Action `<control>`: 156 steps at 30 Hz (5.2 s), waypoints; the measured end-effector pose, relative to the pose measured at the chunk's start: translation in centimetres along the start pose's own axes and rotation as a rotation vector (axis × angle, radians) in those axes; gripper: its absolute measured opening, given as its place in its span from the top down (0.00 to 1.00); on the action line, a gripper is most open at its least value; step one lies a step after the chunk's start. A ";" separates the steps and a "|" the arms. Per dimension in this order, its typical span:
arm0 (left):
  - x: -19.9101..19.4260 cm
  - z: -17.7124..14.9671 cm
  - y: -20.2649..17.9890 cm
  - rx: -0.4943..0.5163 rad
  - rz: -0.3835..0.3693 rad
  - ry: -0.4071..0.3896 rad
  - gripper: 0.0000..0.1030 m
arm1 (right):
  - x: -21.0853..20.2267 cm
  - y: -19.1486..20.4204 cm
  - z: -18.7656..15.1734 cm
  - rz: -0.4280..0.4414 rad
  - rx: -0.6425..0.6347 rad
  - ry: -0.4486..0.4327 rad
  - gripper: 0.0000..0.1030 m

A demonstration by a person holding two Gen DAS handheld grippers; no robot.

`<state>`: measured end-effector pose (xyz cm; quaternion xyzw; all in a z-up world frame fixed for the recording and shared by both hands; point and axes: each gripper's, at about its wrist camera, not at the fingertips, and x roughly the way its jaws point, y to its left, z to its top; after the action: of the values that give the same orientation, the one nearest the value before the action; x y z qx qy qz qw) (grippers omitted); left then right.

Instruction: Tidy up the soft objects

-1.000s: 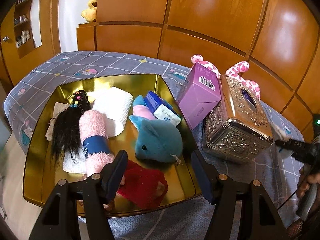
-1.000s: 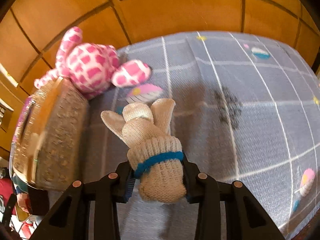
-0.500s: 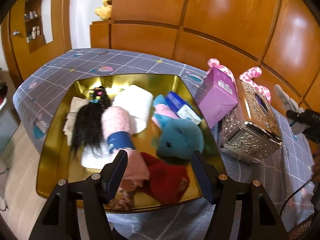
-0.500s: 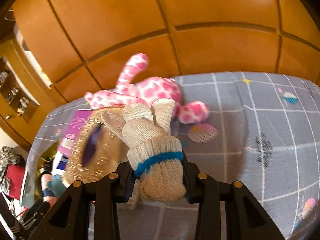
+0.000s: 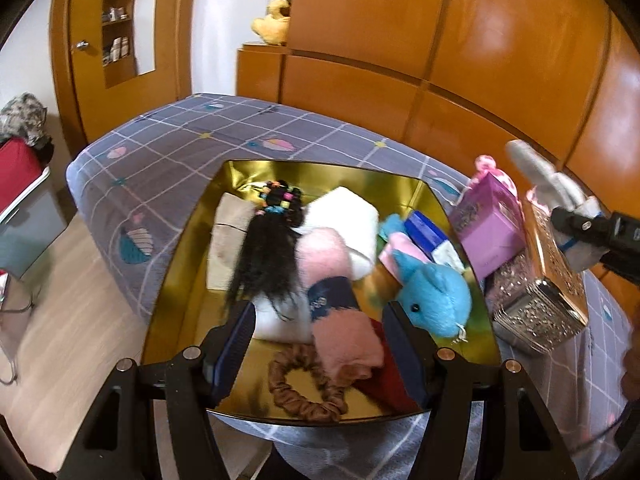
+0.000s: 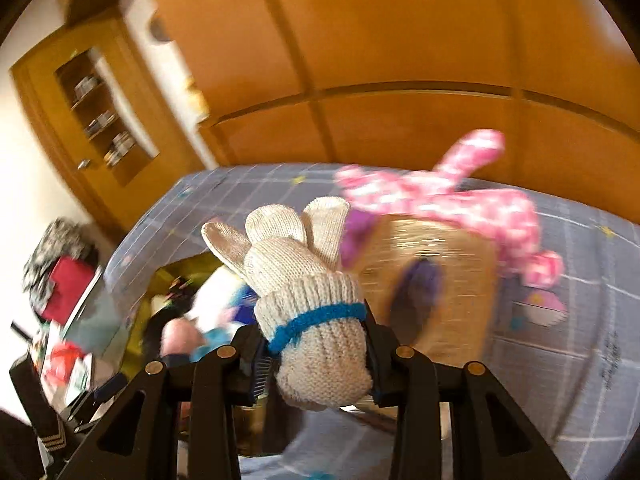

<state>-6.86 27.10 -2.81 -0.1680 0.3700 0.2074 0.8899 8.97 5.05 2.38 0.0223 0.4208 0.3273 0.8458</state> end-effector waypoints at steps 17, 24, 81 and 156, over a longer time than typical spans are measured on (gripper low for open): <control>0.9 0.2 2.3 -0.067 0.018 0.012 0.36 | 12.7 11.5 -2.1 0.157 -0.208 0.242 0.62; 1.4 0.1 2.6 -0.079 0.022 0.026 0.36 | 14.1 11.5 -3.4 0.123 -0.246 0.273 0.56; -2.6 -1.4 -7.2 0.132 -0.041 -0.097 0.00 | -0.7 3.0 -8.7 -0.295 -0.151 -0.092 0.61; -2.6 -2.0 -7.5 0.153 -0.010 -0.081 0.00 | -1.6 2.4 -9.4 -0.310 -0.118 -0.097 0.61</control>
<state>-5.99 19.18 -1.16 -0.0931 0.3475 0.1807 0.9154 0.19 3.81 -1.84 -0.0770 0.3577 0.2156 0.9053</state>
